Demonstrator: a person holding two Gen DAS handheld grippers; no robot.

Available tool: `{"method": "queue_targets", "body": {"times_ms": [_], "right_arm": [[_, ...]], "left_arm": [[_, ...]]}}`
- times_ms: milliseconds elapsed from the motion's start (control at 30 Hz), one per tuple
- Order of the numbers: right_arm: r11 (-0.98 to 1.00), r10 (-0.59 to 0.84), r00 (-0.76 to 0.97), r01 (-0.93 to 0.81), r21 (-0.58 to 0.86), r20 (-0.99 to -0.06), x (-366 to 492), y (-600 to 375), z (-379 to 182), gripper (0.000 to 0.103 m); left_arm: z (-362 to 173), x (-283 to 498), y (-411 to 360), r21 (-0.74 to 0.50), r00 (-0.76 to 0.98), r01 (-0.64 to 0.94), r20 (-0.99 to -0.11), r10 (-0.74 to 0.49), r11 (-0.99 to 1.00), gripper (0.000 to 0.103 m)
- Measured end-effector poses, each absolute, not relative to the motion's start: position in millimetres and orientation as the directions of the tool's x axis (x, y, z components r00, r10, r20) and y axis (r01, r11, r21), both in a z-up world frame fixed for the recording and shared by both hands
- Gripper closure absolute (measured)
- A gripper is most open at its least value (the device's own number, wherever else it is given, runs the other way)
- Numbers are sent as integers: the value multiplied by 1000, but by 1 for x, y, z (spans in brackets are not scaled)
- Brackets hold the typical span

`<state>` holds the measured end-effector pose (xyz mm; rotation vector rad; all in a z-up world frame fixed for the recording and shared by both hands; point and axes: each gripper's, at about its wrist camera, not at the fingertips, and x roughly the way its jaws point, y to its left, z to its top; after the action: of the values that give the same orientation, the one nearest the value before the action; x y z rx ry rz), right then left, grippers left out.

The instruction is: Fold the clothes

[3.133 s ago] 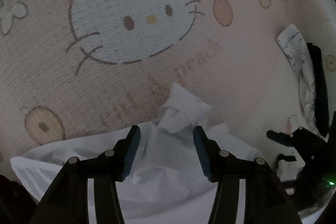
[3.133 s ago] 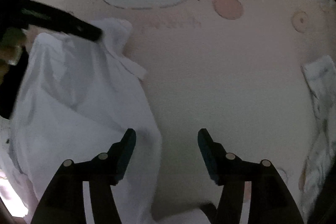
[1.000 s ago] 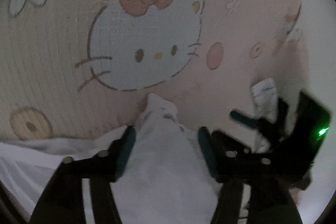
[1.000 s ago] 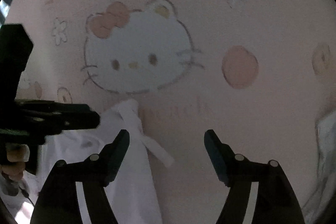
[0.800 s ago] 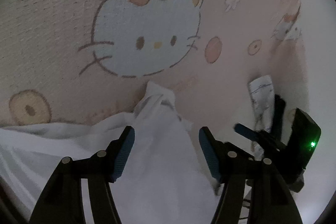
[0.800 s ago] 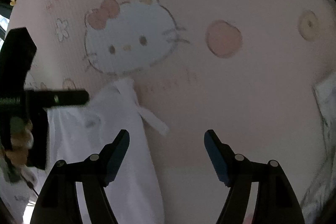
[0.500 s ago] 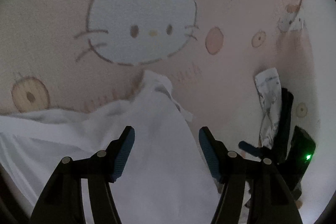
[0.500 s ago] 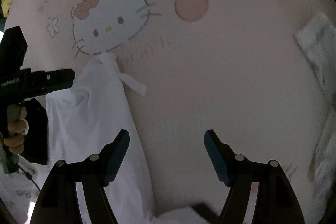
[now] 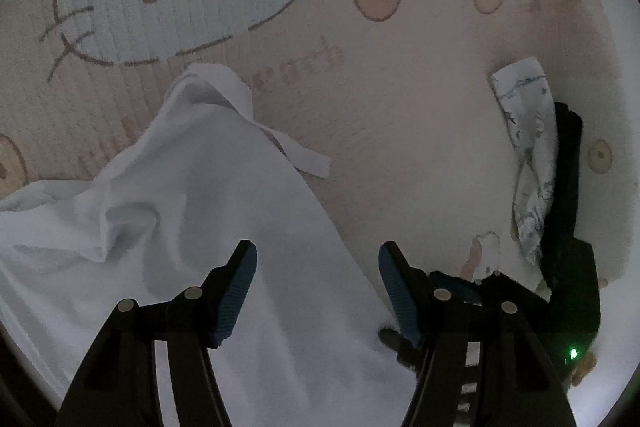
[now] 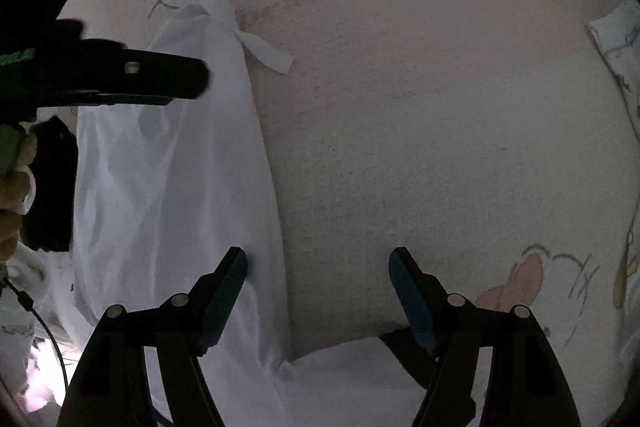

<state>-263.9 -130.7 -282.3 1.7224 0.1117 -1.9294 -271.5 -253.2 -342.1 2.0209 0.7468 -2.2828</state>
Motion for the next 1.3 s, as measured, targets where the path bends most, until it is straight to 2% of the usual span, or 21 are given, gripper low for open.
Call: {"method": "queue_targets", "body": {"times_ms": [267,400,433,467,533,733,833,1033,1100,1233,1300], "right_arm": [[-823,-344,25,474,314,-939,-265,-143,-285,30],[-809,-383,43,467,357,-923,-265,-144,-284,30],[-808,-382,42,470,355,-923,-265,-144,-283,30],[-807,-381,41,473,354,-924,-265,-144,-283,30],[-801,-395,50,471,370,-917,-266,-143,-284,30],[-787,-422,64,470,400,-904,-268,-144,-286,30],[-786,-447,42,459,414,-894,-274,-143,-285,30],[-783,-493,-3,439,442,-870,-288,-141,-284,30],[-786,-505,-15,423,452,-863,-298,-147,-286,30],[-792,-510,-45,415,448,-859,-310,-152,-283,30],[-787,-523,-46,409,462,-851,-315,-155,-283,30]], "left_arm": [[-371,-299,-242,-338,-88,354,-940,328,-872,42],[-386,-303,-243,-299,-77,396,-953,293,-868,45],[-386,-302,-245,-295,-84,407,-954,286,-865,48],[-385,-301,-245,-272,-80,402,-962,262,-874,62],[-384,-297,-248,-217,-77,388,-976,203,-896,76],[-389,-281,-280,-326,-144,435,-945,293,-839,81],[-394,-274,-297,-375,-176,456,-927,331,-807,88],[-390,-265,-326,-470,-294,467,-881,370,-749,89],[-375,-269,-324,-479,-325,410,-872,366,-776,89],[-337,-273,-310,-357,-330,273,-907,262,-893,86],[-331,-268,-317,-272,-337,252,-924,179,-929,74]]}}
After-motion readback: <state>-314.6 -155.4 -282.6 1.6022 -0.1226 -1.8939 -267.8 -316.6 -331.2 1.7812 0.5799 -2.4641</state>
